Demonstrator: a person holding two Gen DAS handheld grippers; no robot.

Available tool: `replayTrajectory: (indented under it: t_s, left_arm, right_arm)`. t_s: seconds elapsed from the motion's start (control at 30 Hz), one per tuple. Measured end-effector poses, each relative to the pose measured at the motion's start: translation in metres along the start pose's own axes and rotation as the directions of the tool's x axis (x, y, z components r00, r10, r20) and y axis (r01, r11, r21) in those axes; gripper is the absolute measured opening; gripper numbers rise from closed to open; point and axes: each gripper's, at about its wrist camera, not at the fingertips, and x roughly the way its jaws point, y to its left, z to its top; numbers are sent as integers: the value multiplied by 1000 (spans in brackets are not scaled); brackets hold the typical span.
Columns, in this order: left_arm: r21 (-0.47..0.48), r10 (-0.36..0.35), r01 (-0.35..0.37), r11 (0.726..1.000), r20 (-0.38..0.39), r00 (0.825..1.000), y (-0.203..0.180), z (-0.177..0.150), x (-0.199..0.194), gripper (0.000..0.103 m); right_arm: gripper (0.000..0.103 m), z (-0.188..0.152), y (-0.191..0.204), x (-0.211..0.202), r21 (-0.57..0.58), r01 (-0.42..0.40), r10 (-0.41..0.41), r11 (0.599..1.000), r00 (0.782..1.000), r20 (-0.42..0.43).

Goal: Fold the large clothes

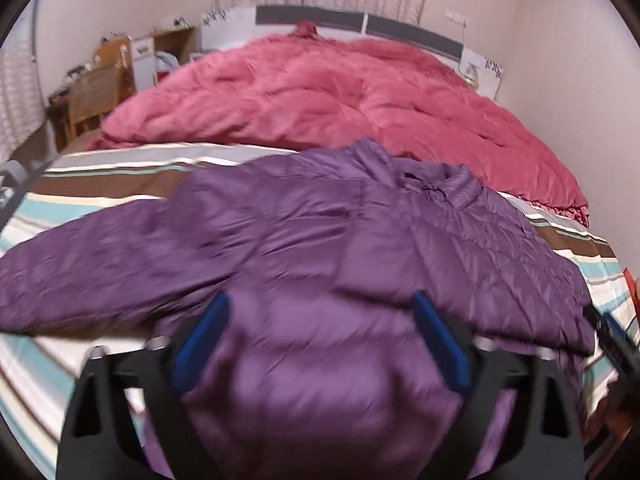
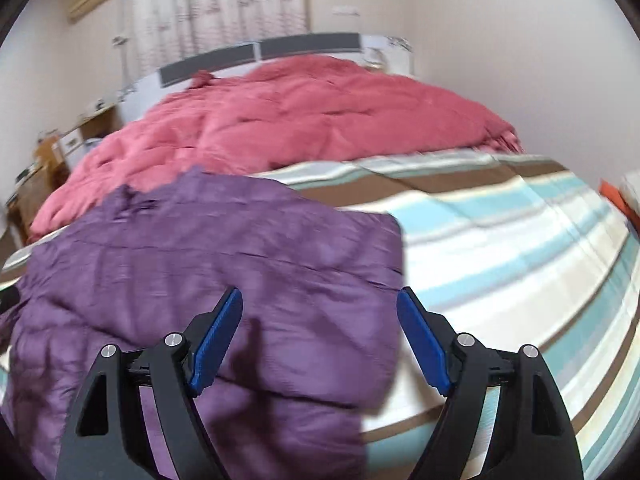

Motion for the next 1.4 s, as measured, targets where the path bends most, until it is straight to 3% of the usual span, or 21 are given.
replayTrajectory:
  t_s: [0.07, 0.13, 0.17, 0.23, 0.27, 0.4, 0.53, 0.73, 0.77, 0.8, 0.87, 0.97, 1.07, 1.27, 1.4]
  left_arm:
    - [-7, -26, 26, 1000, -42, 999, -10, 8, 22, 78]
    - [-26, -45, 42, 999, -98, 994, -16, 11, 46, 63]
    - [-31, -56, 53, 998, -118, 991, -19, 10, 54, 44]
    - [-63, -81, 74, 995, -117, 990, -20, 6, 61, 31]
    - [-71, -105, 97, 993, -111, 988, -21, 5, 59, 16]
    - [-123, -172, 160, 979, -86, 981, -7, -4, 45, 12]
    - [-153, -184, 170, 973, -83, 979, 10, -23, 33, 12]
    - [-106, -176, 169, 980, -64, 982, 10, -41, 34, 21]
    - [-101, -173, 166, 981, -62, 983, 9, -41, 33, 30]
    - [-95, -171, 165, 982, -60, 984, 10, -40, 30, 48]
    - [-83, -153, 149, 985, -37, 988, 12, -41, 19, 70]
    - [-112, -127, 127, 986, 0, 992, 30, -39, 2, 73]
    - [-197, -98, 100, 975, 20, 995, 63, -39, -9, 85]
    - [-404, 69, -48, 913, 37, 997, 156, -47, -26, 90]
    - [-522, 177, -139, 841, 23, 984, 217, -59, -34, 89]
  right_arm:
    - [79, -2, -6, 9, 11, 15, -15, 1000, 1000, -20]
    - [79, -7, -14, 14, 36, 11, -10, 999, 999, -37]
    - [79, -6, -17, 16, 44, 9, -7, 999, 999, -44]
    - [79, -5, -23, 21, 56, 6, -2, 998, 998, -59]
    - [79, -4, -24, 27, 55, 3, 0, 998, 998, -64]
    - [79, -4, -18, 30, 6, 56, -56, 998, 995, -79]
    - [79, -1, -19, 42, -21, 98, -100, 995, 991, -94]
    - [81, -5, -15, 61, -57, 124, -131, 991, 980, -148]
    - [81, -5, -15, 61, -56, 127, -134, 990, 980, -148]
    - [82, -6, -16, 62, -53, 129, -135, 990, 980, -147]
    - [82, -6, -16, 61, -53, 130, -137, 990, 980, -144]
    - [82, -6, -13, 58, -68, 147, -155, 987, 980, -127]
    - [82, -6, -6, 47, -91, 175, -183, 980, 980, -83]
    - [87, -13, 7, 14, -187, 166, -173, 968, 985, -22]
    - [87, -21, 7, 0, -200, 162, -165, 966, 986, 6]
